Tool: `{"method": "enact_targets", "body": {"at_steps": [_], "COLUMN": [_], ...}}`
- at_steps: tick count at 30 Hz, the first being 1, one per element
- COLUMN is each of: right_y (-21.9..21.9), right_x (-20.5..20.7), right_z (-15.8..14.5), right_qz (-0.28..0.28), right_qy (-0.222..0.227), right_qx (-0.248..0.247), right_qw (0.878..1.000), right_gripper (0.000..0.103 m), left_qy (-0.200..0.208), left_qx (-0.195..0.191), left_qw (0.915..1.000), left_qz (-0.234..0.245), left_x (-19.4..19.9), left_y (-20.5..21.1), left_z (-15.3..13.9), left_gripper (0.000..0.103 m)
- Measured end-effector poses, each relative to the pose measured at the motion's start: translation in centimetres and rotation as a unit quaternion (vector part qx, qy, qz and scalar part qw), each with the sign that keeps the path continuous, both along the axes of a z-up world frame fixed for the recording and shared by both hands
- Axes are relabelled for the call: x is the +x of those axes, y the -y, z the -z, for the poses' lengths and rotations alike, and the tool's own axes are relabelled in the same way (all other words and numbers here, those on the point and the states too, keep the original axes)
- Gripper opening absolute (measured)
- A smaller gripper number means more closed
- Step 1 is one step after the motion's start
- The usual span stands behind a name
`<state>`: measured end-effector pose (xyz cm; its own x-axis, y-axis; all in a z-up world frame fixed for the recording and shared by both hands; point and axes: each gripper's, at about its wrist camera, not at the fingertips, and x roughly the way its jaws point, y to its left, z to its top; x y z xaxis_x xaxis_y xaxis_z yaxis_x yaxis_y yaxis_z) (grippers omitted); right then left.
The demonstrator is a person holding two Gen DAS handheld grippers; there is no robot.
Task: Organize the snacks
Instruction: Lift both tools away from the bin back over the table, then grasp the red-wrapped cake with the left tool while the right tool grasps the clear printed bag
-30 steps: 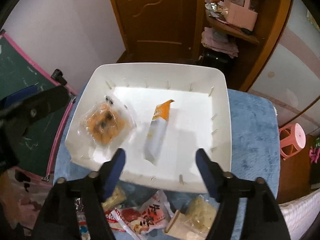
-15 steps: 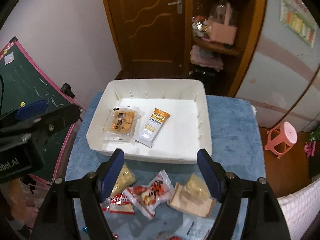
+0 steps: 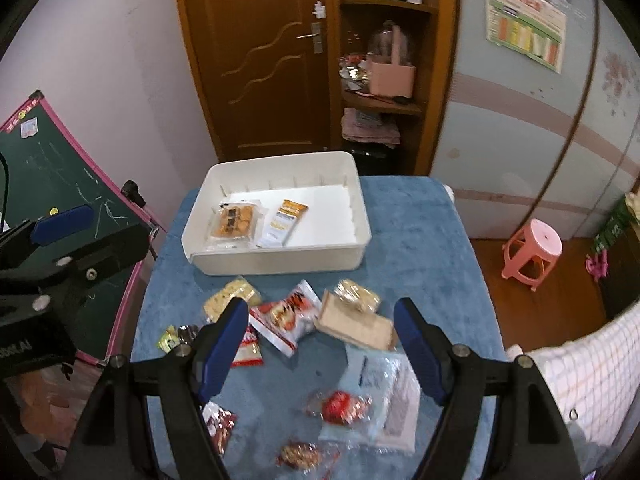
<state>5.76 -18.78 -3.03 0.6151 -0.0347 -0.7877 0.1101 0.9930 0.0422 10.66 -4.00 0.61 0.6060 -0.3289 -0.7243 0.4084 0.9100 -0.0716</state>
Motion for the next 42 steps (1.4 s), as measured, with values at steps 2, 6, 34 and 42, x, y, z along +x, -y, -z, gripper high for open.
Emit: {"method": "enact_targets", "body": {"at_steps": [2,6,34,42], "right_y": [1.3,3.9,15.8,13.6], "right_x": [-1.3,-2.6,-1.9,0.7], "right_z": [0.0,0.0,17.1,22.8], "right_qz": [0.007,0.003,-0.064,-0.078], "right_qy": [0.004,0.001,-0.173,-0.222], "right_qx": [0.008,0.015,0.166,0.194], "right_qw": [1.0,1.0,0.969,0.952], "right_gripper": [0.076,0.076,0.076,0.074], "left_qy": [0.004,0.015,-0.144,-0.203], "left_qx": [0.004,0.018,0.143,0.151], "left_qw": [1.0,0.9997,0.976,0.9645], "left_qz": [0.004,-0.003,0.079,0.076], "left_x": [-0.9,-2.6,-6.8,-4.5], "left_y": [0.7,2.9,14.2,15.1], "left_z": [-0.2,-0.8,18.4,24.7], "left_gripper": [0.091,0.091,0.094,0.094]}}
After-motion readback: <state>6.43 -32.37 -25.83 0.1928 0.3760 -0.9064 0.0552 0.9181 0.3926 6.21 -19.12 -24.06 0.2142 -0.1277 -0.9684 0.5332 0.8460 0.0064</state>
